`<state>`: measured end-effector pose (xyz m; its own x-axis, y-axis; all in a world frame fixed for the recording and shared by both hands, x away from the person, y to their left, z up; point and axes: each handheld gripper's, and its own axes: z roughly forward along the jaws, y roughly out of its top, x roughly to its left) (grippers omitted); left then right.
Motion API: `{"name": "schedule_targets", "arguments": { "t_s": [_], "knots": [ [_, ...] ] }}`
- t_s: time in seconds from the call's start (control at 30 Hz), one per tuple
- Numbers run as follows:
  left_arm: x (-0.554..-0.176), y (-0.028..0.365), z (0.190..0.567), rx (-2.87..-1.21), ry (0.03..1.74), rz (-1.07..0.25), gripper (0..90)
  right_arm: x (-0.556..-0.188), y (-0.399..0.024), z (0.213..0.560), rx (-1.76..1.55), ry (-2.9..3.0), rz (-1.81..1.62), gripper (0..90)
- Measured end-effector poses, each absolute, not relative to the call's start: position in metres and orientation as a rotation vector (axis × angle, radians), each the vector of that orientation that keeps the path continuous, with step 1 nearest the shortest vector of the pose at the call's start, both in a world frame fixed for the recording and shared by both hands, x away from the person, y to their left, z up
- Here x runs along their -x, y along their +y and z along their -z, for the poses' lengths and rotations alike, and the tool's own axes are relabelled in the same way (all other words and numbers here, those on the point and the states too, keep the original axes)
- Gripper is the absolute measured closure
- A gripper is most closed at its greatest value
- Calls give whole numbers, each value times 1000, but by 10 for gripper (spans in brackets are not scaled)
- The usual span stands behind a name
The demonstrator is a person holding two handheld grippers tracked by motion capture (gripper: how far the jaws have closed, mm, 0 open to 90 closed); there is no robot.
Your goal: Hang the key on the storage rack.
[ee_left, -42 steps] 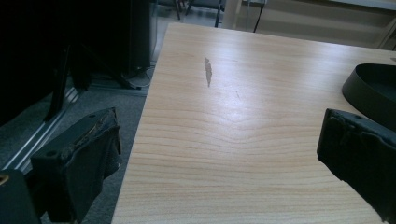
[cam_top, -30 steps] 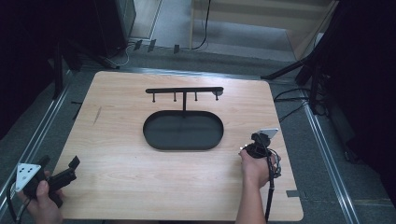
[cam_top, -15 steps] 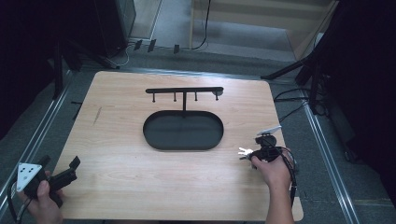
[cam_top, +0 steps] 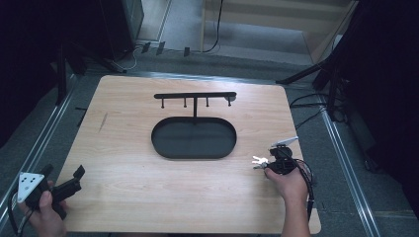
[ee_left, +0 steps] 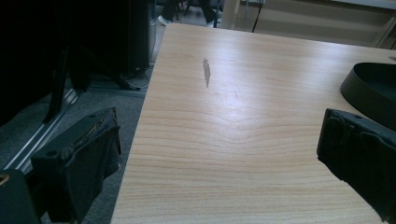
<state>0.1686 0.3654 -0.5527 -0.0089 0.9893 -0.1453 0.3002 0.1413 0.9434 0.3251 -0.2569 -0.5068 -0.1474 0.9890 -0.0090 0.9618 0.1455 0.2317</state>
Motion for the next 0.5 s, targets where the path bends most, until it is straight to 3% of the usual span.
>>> {"name": "schedule_targets", "arguments": {
  "t_s": [0.03, 0.2, 0.5],
  "knots": [
    [-169, 365, 553, -1320, 1483, -930, 2, -324, -255, 506, -1905, 2273, -253, 774],
    [-168, 365, 553, -1320, 1484, -930, 2, -324, -255, 503, -1837, 2323, -234, 888],
    [-169, 365, 553, -1322, 1483, -930, 2, -334, -249, 458, -1728, 2341, -182, 894]
  ]
}}
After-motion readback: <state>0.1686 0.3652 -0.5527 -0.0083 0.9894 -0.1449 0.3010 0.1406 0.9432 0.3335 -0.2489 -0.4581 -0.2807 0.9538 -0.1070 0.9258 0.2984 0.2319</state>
